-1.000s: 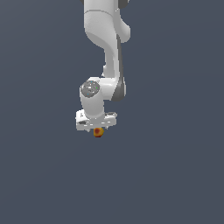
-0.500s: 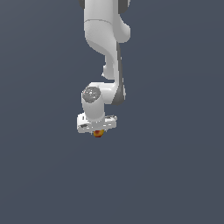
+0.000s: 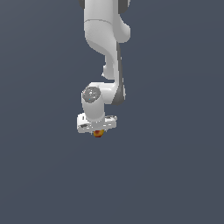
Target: Pick up the object and move it to a goal position.
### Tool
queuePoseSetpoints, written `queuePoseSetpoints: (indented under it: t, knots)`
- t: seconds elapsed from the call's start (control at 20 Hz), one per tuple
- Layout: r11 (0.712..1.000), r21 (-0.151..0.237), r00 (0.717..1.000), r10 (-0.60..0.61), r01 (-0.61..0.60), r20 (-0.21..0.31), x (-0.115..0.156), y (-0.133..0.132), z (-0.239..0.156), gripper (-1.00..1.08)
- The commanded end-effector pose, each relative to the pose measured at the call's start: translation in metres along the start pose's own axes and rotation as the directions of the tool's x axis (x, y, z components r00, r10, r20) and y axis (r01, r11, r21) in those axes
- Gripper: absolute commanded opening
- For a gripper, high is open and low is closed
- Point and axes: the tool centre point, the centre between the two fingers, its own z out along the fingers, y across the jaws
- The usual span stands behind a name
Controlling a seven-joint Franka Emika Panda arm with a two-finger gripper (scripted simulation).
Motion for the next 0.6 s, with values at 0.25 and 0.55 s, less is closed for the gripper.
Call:
queuePoseSetpoints:
  t: [0.25, 0.55]
  knots:
    - [1.000, 0.000, 1.000, 0.000, 0.000, 0.000, -0.003, -0.003, -0.011, -1.00]
    - [1.000, 0.000, 1.000, 0.000, 0.000, 0.000, -0.011, -0.011, -0.037, -1.00]
